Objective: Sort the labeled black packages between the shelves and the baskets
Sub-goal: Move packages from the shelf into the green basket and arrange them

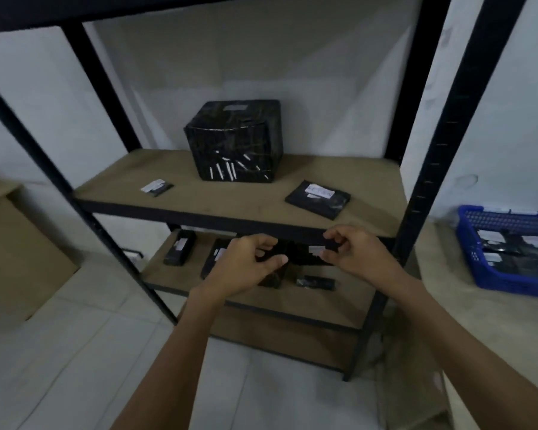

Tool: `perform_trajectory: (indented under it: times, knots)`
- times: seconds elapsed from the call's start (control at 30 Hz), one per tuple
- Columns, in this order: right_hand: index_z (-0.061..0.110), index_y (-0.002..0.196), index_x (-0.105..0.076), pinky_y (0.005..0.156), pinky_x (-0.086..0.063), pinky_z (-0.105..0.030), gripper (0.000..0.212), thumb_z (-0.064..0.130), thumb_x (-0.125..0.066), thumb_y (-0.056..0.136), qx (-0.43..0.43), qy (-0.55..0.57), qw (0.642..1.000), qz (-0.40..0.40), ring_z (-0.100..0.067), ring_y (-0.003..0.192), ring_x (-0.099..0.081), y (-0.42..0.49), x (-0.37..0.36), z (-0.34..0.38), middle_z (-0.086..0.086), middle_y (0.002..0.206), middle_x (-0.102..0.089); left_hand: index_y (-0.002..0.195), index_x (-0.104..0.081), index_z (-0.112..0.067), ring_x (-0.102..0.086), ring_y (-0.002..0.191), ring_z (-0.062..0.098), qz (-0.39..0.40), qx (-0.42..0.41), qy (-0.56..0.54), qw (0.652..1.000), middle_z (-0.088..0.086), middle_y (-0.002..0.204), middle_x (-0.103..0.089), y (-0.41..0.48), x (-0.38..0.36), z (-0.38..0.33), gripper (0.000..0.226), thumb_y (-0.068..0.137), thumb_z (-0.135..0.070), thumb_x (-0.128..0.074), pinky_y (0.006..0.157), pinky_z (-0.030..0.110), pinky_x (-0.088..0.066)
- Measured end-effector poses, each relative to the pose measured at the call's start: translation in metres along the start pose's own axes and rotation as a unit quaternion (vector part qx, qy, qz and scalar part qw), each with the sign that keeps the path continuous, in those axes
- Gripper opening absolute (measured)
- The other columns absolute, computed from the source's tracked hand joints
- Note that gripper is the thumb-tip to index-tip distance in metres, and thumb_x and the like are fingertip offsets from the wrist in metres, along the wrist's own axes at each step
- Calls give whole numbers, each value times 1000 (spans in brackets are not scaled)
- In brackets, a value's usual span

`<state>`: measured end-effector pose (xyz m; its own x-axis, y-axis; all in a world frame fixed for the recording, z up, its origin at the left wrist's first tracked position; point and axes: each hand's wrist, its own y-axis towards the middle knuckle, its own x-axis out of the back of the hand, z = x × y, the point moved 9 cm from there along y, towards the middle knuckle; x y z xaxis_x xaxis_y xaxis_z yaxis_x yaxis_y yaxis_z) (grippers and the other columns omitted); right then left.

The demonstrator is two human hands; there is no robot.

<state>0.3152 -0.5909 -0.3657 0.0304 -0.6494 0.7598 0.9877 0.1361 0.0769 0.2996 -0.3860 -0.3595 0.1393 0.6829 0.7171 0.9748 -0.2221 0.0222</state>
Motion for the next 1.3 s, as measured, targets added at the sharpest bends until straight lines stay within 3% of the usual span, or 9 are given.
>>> perform_trajectory:
  times: [0.13,0.23,0.4,0.5,0.57,0.77,1.0,1.17,1.3]
  knots:
    - [21,117,-57,77,-38,-23,47,35,-75,76,-26,-2,999,-37,-15,96,-53,43,9,-15,-1,113,-53,120,-64,-18,-56,97,-6,-6,-44,4,999,-19,104,-61,51,2,0,38,86,-34,-70,88,16,-46]
    - [25,123,-52,85,-44,-29,65,38,-80,66,-50,-20,995,-86,-24,109,-52,69,17,-30,-5,120,-48,119,-62,-22,-55,109,5,-11,-50,23,998,-13,110,-58,84,-5,8,40,84,-40,-70,96,28,-46]
    - [23,140,-33,101,-42,-44,102,48,-84,55,-62,-47,994,-81,-29,127,-40,100,16,-42,-9,142,-33,144,-38,-24,-25,141,19,-51,-74,123,988,1,153,-32,127,-11,18,83,76,-63,-65,117,47,-22]
    - [23,146,-23,110,-31,-48,110,51,-82,58,-89,-49,994,-47,-28,137,-29,118,9,-50,-7,152,-24,151,-19,-20,-4,148,17,-32,-37,177,983,4,161,-11,143,-17,39,109,69,-81,-54,120,47,-4]
    - [22,148,-19,112,-25,-44,111,53,-80,61,-103,-65,992,-27,-27,137,-27,123,7,-54,-5,152,-28,153,-13,-18,0,149,16,-12,-20,215,976,2,162,-8,147,-23,51,119,63,-92,-36,120,48,-2]
    - [26,139,-38,101,-32,-36,92,55,-78,62,-98,-94,991,-1,-27,125,-38,127,8,-49,-1,138,-48,152,-13,-18,0,149,18,-23,-56,275,960,2,162,-9,147,-27,50,113,67,-92,-18,119,49,-4]
    - [23,142,-34,97,-41,-35,99,59,-76,60,-112,-126,986,-2,-28,122,-43,111,7,-42,-4,135,-52,151,-21,-19,-5,148,19,-40,-79,272,958,2,160,-16,145,-27,49,107,70,-90,-14,118,51,-8]
    - [22,142,-30,101,-37,-32,101,57,-78,60,-114,-126,985,-17,-29,123,-44,86,2,-32,-5,138,-50,141,-44,-19,-32,140,22,-108,-167,233,952,2,149,-42,125,-25,45,78,85,-73,-33,114,47,-20]
    - [22,143,-29,102,-37,-34,104,55,-80,59,-113,-117,985,-48,-29,125,-44,60,1,-23,-6,139,-49,144,-38,-17,-30,140,27,-98,-195,250,943,7,150,-39,106,-32,55,77,78,-55,-49,116,46,-12]
